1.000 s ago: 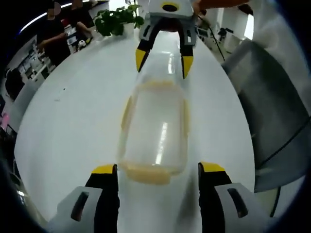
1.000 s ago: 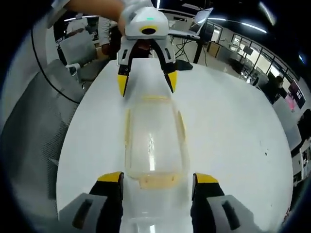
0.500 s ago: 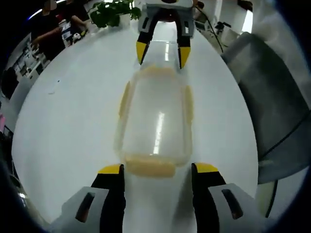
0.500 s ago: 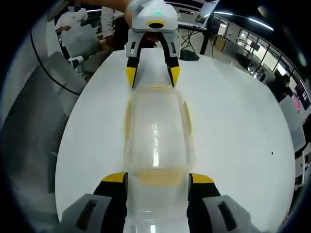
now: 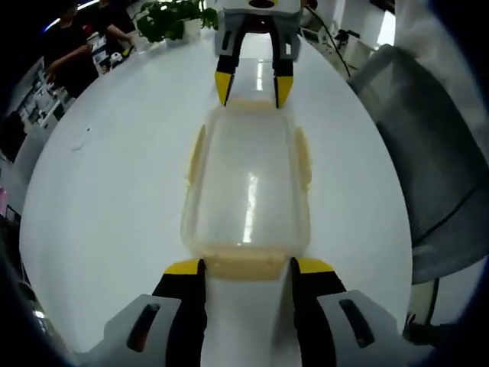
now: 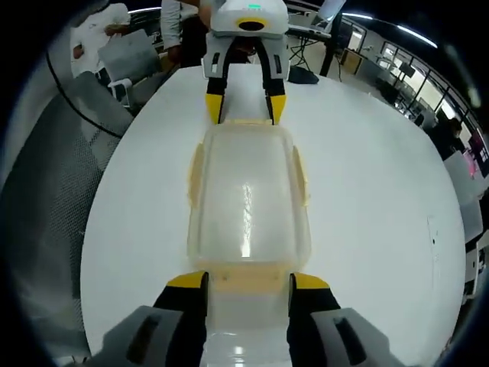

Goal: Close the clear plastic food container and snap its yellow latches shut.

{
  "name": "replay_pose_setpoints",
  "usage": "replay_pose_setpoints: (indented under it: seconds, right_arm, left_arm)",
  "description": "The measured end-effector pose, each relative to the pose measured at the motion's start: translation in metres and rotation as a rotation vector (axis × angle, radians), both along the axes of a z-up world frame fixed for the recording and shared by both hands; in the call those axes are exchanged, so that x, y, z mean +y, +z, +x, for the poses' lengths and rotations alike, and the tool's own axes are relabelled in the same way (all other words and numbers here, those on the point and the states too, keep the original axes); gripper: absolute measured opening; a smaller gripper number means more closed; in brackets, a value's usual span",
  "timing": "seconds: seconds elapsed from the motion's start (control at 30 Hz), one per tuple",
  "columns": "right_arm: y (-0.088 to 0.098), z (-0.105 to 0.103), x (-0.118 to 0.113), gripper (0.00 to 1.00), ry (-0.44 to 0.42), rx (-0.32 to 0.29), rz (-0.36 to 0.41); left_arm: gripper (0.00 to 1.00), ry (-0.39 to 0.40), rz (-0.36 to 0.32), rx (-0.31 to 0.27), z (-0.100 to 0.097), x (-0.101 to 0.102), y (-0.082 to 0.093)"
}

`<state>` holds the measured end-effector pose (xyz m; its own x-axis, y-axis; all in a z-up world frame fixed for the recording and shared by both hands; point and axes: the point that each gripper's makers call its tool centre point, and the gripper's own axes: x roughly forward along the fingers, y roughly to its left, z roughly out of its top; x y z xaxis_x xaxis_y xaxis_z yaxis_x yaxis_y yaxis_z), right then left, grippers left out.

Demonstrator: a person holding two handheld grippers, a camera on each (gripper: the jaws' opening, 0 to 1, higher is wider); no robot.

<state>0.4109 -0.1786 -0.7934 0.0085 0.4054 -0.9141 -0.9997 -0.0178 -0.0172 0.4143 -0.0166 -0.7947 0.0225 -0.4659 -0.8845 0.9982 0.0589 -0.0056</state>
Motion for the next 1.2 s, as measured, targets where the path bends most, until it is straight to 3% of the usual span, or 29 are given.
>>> replay_pose_setpoints:
  seconds: [0.37,0.83,0.93,1.13,1.2]
  right_arm:
    - [-0.006,0.001,0.001,0.38,0.034,0.007,-0.039]
    - [-0.006,0.001,0.001,0.36,0.032,0.01,-0.072]
    - [-0.006,0.002,0.0,0.36,0.025,0.013,-0.06]
    - [-0.006,0.0,0.0,0.36,0.025,0.008,-0.042]
    - [0.0,0.002,0.001,0.36,0.02,-0.004,-0.032]
  left_arm:
    - [0.39,-0.03,0.011,-0.014,0.0,-0.001,-0.001]
    - [0.38,-0.036,0.079,-0.023,-0.001,-0.001,-0.002]
    - [0.37,-0.014,0.046,-0.017,0.001,0.001,-0.001]
    - [0.36,-0.016,0.059,-0.021,-0.003,0.0,0.003]
    - [0.36,-0.018,0.059,-0.051,0.0,0.001,0.01]
